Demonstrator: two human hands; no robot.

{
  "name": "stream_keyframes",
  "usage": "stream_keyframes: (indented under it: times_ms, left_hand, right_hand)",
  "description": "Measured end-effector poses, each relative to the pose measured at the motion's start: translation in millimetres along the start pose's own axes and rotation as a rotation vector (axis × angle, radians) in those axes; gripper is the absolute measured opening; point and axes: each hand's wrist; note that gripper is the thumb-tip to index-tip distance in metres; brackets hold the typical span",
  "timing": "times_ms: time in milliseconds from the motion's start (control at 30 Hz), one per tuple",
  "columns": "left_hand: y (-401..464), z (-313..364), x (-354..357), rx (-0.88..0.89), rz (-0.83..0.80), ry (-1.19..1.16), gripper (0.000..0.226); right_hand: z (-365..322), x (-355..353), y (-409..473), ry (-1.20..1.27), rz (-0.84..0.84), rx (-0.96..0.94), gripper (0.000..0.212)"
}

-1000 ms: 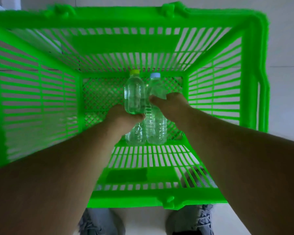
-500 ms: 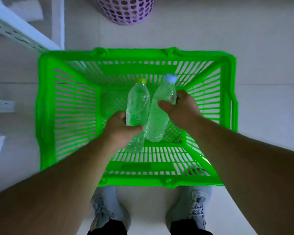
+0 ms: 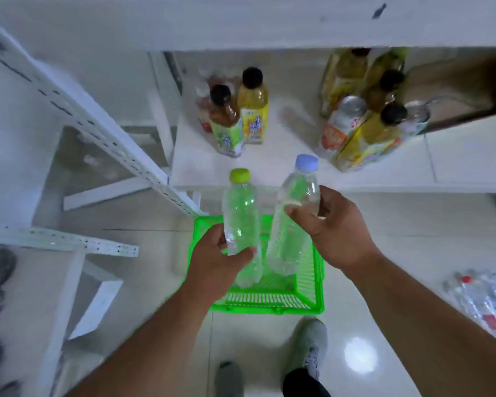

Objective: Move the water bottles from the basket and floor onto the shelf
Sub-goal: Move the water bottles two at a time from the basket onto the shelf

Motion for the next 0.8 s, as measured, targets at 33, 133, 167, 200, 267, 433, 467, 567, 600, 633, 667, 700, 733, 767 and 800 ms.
stream_keyframes:
  times_ms: [33, 133, 167, 200, 267, 433, 467, 567, 600, 633, 667, 700, 733, 767, 800]
  left_hand:
    - [-13.0, 18.5, -18.5, 0.023, 0.005, -0.007, 0.035]
    - [-55.3, 72.4, -74.1, 0.103, 0.023, -0.038, 0.037]
    - [-70.0, 89.0, -91.3, 0.129, 0.031, -0.040, 0.037]
    - [-85.3, 104.8, -108.1, 0.152, 0.038, -0.047, 0.038]
    - [-115.1, 134.4, -138.9, 0.208, 0.049, -0.061, 0.038]
    - [-175.3, 196.8, -196.6, 0.362, 0.056, -0.075, 0.036]
    - [-184.3, 207.4, -205.0, 0.385, 0.061, -0.083, 0.036]
    - [-207.3, 233.1, -222.8, 0.436, 0.061, -0.101, 0.035]
    - [-213.8, 240.4, -227.4, 0.450, 0.063, -0.103, 0.034]
    - [-219.8, 247.1, -230.8, 0.462, 0.064, -0.101, 0.034]
    - [-225.3, 253.6, -233.3, 0.472, 0.066, -0.098, 0.034]
    - [-230.0, 259.5, -234.8, 0.481, 0.071, -0.095, 0.035]
    - [-233.9, 265.4, -235.2, 0.485, 0.078, -0.094, 0.036]
    - [-237.9, 271.6, -234.8, 0.486, 0.085, -0.096, 0.037]
    - [-241.6, 277.8, -233.6, 0.489, 0.092, -0.101, 0.037]
  right_hand:
    - [-31.8, -4.2, -13.5, 0.006, 0.006, -0.022, 0.017]
    - [-120.9, -14.8, -57.1, 0.007, 0.030, -0.083, 0.019]
    - [-147.9, -18.1, -71.9, 0.005, 0.049, -0.105, 0.021]
    - [-174.2, -21.0, -87.0, 0.000, 0.070, -0.130, 0.023]
    - [-222.9, -27.8, -115.8, -0.011, 0.112, -0.184, 0.023]
    - [-319.2, -40.6, -173.3, -0.055, 0.215, -0.335, 0.016]
    - [-333.0, -42.7, -182.2, -0.061, 0.229, -0.363, 0.016]
    - [-362.6, -48.7, -205.1, -0.055, 0.252, -0.414, 0.017]
    - [-369.9, -51.1, -211.3, -0.046, 0.259, -0.428, 0.017]
    - [-375.7, -53.6, -216.6, -0.043, 0.264, -0.437, 0.017]
    - [-380.3, -56.4, -221.4, -0.044, 0.268, -0.443, 0.016]
    - [-384.0, -59.7, -225.1, -0.045, 0.269, -0.444, 0.016]
    - [-387.3, -63.5, -228.4, -0.044, 0.267, -0.443, 0.016]
    - [-390.1, -68.1, -230.7, -0.041, 0.266, -0.443, 0.016]
    - [-392.7, -73.0, -232.3, -0.035, 0.264, -0.445, 0.017]
Point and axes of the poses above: each hand's wrist, its own y-axis towards the middle knuckle, its own x-axis out of the palm, z = x × y, and after that the axes turned 13 degrees about y, right-handed
